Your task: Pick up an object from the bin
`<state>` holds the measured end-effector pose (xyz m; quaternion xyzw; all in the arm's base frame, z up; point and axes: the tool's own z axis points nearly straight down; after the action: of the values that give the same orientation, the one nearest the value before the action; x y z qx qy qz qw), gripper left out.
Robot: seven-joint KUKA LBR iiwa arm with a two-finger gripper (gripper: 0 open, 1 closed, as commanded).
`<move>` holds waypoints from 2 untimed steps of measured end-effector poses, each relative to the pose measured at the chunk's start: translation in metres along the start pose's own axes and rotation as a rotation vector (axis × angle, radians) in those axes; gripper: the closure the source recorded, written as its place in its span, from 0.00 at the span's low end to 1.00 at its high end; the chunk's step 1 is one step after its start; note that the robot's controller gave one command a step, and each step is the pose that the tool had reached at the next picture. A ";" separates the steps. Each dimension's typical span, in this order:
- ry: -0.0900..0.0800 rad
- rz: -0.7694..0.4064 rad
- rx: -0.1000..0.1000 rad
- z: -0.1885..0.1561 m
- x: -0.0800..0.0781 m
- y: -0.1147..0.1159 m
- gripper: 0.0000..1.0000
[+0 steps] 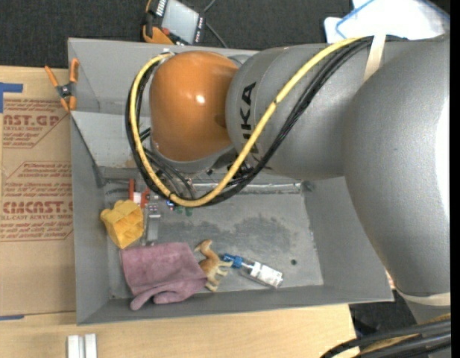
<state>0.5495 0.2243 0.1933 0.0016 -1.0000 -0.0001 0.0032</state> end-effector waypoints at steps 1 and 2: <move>-0.007 0.003 -0.001 -0.005 -0.002 -0.001 0.00; -0.011 -0.444 -0.001 0.106 -0.034 0.002 0.00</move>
Offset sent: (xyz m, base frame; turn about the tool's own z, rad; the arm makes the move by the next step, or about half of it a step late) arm 0.0368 0.0017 -0.1233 -0.5030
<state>0.5830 0.2268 0.0868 0.2218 -0.9751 -0.0011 -0.0024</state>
